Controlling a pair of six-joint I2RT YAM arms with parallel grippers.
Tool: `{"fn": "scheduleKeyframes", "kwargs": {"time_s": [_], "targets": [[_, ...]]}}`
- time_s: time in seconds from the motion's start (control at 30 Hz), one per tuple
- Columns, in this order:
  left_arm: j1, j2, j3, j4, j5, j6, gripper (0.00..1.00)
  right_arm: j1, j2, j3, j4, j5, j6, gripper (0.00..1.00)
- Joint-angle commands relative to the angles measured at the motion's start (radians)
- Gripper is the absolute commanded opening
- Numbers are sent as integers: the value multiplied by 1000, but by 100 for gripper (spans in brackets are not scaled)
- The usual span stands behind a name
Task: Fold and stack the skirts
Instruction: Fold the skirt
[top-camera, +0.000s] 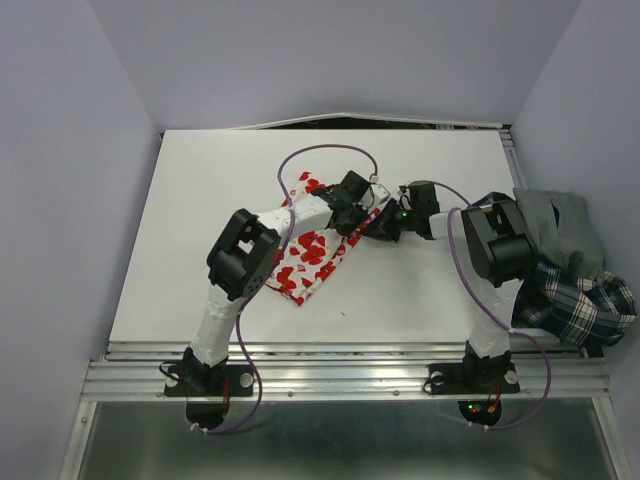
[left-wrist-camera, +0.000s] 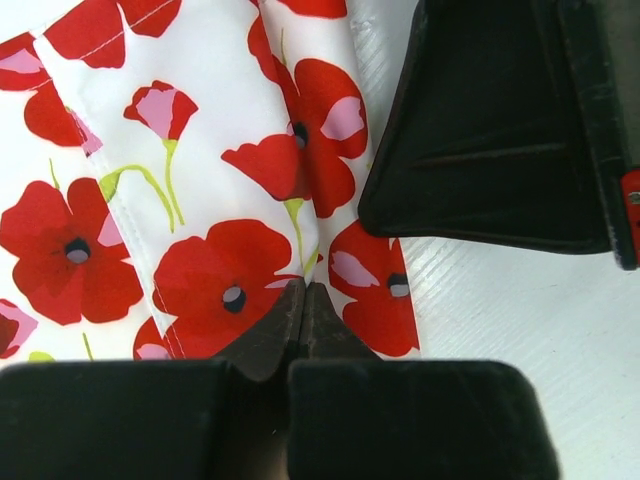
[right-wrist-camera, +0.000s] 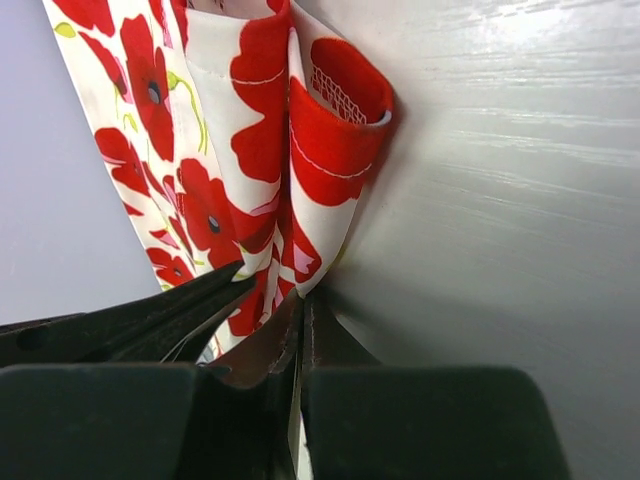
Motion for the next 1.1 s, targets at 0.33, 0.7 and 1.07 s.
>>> {"fn": "scheduleKeyframes", "kwargs": {"time_s": [0.33,0.7,1.07], "targets": [[-29,-121,5,-13,71,-34,0,5,53,-9,-52,86,-32,1],[-31,-62,2,-20,65,-30,18,5,34,-20,-59,100,-42,1],[36,-385,-125,-2,240,0,59,5,70,185,-293,247,-295,1]]}}
